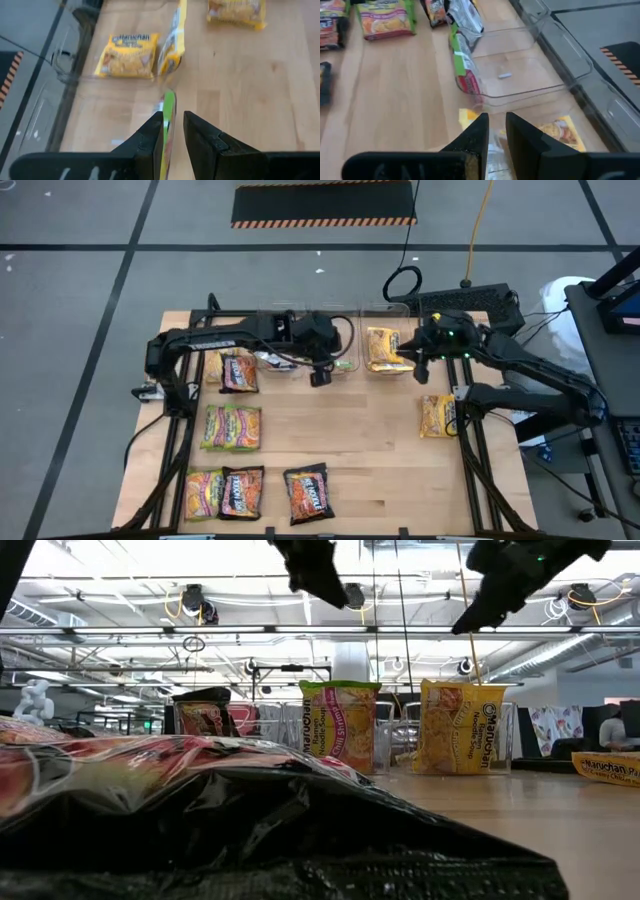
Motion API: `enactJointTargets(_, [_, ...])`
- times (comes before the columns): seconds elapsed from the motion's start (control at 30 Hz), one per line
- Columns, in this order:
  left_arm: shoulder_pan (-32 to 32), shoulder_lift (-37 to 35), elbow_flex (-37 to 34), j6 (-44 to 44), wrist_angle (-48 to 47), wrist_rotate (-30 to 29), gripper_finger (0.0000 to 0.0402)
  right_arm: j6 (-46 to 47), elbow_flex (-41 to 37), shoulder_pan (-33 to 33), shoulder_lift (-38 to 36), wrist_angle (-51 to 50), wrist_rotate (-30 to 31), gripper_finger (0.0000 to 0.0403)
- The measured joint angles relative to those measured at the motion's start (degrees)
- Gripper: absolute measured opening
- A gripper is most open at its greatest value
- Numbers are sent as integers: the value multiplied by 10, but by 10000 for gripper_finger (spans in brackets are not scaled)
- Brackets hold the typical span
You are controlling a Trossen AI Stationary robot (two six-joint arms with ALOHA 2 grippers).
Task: Sort Maruchan noodles
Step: Put the yellow noodle pack into the right transparent bin
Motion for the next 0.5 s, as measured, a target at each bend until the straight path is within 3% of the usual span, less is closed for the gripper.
enactJointTargets(0.13, [0,-39,-5,4,-30,0,83,-12,38,-4,52,9,58,59])
enactJointTargets(0.23, [1,-79,-29,9,-24,-1,83,-15,74,-8,87,-7,68,59])
enactJointTargets(0.5, [9,-227,-196,-35,31,-26,83,-14,145,-9,152,-57,72,59])
